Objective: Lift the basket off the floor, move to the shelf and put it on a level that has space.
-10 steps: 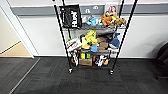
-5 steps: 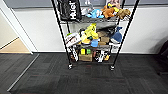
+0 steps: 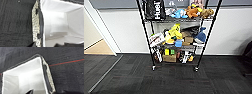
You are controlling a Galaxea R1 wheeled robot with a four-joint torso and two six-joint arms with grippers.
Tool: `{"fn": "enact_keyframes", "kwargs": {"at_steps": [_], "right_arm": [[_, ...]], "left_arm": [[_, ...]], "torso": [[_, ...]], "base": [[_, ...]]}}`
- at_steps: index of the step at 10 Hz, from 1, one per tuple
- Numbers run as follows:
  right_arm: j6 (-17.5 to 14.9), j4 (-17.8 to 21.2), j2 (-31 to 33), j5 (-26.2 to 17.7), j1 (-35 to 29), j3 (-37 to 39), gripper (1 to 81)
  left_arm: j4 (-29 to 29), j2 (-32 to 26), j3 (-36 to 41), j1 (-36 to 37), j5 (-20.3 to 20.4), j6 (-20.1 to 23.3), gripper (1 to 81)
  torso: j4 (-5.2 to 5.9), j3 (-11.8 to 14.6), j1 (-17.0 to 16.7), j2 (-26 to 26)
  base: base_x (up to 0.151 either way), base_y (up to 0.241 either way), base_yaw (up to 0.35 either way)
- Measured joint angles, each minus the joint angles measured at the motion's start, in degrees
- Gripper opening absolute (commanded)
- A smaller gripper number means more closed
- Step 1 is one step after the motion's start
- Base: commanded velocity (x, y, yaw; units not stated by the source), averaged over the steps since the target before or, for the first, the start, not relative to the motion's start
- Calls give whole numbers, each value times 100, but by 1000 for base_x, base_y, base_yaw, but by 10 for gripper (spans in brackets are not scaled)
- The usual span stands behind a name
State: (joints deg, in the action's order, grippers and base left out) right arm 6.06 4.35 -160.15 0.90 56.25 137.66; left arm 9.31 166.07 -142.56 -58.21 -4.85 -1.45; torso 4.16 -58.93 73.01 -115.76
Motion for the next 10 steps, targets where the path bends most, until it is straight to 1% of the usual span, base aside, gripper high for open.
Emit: {"fn": "enact_keyframes", "kwargs": {"at_steps": [2,8,10], "right_arm": [[0,16,0,-33,-55,0,811],[0,49,-35,-197,-156,7,811],[2,52,-40,-233,-168,104,811]], "left_arm": [[11,6,0,35,-118,-6,811],[85,-85,-5,83,-165,-6,811],[121,-144,2,80,-223,-9,811]], "torso": [[0,0,247,-394],[0,0,981,-1572],[0,0,1084,-1745]], "base": [[0,0,0],[0,0,0],[0,0,0]]}}
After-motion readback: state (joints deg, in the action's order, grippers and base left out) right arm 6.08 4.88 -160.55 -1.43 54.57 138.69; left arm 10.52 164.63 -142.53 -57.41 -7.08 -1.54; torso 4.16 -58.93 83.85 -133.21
